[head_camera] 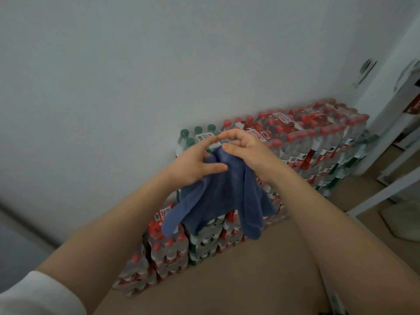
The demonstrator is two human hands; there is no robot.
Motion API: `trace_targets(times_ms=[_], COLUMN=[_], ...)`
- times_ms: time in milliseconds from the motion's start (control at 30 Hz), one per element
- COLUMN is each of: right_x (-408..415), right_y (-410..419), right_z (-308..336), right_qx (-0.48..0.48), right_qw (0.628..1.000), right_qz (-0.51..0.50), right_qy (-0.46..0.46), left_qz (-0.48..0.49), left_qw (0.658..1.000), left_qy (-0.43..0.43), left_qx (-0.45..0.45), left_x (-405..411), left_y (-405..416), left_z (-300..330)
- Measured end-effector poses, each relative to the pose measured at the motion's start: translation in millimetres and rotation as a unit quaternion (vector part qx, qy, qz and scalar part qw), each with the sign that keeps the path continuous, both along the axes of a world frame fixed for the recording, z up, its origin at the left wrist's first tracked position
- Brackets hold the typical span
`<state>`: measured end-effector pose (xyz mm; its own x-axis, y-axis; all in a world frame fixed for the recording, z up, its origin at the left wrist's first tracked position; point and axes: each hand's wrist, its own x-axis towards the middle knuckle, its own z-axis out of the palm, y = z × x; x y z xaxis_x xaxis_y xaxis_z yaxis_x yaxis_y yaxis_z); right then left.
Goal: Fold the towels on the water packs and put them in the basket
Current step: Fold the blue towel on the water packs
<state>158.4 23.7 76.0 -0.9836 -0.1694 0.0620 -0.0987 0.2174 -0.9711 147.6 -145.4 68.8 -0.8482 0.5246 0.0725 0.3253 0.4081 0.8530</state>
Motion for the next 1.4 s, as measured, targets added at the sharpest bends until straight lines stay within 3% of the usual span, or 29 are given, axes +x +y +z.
trace_targets(times_ms=[100,200,333,467,600,667,767,833,967,1067,1133,1267,1400], right_x=[-2,-2,-4,-6,-7,-10,-9,-5,-2,1,4,10,13], right_y=[9,19,30,35,40,38,28,19,2,-10,-15,-15,-20], right_z=[0,-5,-15,-25,-36,-36,-29,-27,-29,-20,-12,-2,-4], right_qx=[0.067,0.091,0.195,0.317,0.338,0.329,0.279,0.241,0.188,-0.002,-0.147,-0.241,-0.249], right_qw=[0.997,0.995,0.976,0.941,0.935,0.939,0.958,0.969,0.981,0.993,0.977,0.958,0.963], right_qz=[0.032,0.02,-0.01,-0.038,-0.072,-0.068,-0.048,-0.054,-0.038,-0.047,-0.042,0.032,0.024], right_qy=[0.018,0.034,0.093,0.112,0.074,0.066,0.049,0.024,-0.02,-0.105,-0.147,-0.153,-0.097], left_qz=[-0.007,0.042,0.085,0.136,0.205,0.25,0.289,0.265,0.18,0.132,0.11,0.124,0.171], left_qw=[0.997,0.997,0.995,0.989,0.958,0.95,0.956,0.963,0.981,0.986,0.982,0.942,0.844], left_qy=[0.035,0.011,0.023,0.026,-0.027,-0.021,-0.043,-0.044,-0.038,-0.026,-0.027,-0.085,-0.24], left_qx=[-0.073,-0.06,-0.035,0.05,0.198,0.187,0.033,-0.002,0.062,0.097,0.152,0.302,0.447], left_x=[-1,-1,1,7,2,-8,-18,-15,0,4,8,15,14], left_y=[18,24,26,24,3,-8,-16,-15,-11,-12,-11,-6,-6], left_z=[-4,-3,2,10,16,15,6,1,0,3,6,13,12])
